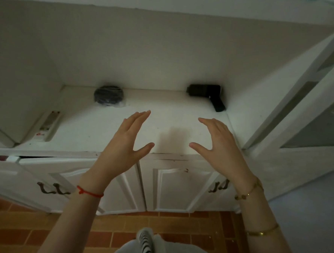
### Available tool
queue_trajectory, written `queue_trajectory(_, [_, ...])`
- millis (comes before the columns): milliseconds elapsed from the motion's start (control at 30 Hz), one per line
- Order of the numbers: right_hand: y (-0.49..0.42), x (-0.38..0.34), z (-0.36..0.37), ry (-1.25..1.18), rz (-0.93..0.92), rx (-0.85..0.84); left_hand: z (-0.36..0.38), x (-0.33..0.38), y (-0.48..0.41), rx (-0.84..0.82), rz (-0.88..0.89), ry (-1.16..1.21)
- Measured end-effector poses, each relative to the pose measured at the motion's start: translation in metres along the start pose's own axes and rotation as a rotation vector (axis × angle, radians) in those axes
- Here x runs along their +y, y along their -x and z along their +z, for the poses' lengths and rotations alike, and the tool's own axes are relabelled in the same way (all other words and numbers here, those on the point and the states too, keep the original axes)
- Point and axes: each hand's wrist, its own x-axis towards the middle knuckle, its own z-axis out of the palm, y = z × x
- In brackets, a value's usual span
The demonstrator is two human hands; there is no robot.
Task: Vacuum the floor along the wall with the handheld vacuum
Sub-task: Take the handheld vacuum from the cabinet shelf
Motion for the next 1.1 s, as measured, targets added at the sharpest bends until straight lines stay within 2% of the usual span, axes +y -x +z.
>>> queue_trajectory(533, [-0.057,0.043,0.005,-0.052,0.053,0.005,0.018,-0.014,-0.055,-0.008,0.003,-0.009])
queue_trajectory(667, [-0.094,0.06,0.004,-0.08,0.124,0.087,0.017,-0.019,-0.067,0.034,0.0,-0.001])
queue_trajectory(767, [-0.13,0.083,0.011,-0.026,0.208,0.127,0.019,-0.022,-0.077,0.052,-0.022,0.033])
queue_trajectory(867, [-0.169,0.109,0.025,0.024,0.3,0.093,0.024,-0.026,-0.086,0.062,-0.055,0.058])
queue_trajectory(1100, [-0.222,0.147,0.053,0.225,0.378,0.034,0.037,-0.031,-0.098,0.065,-0.114,0.097])
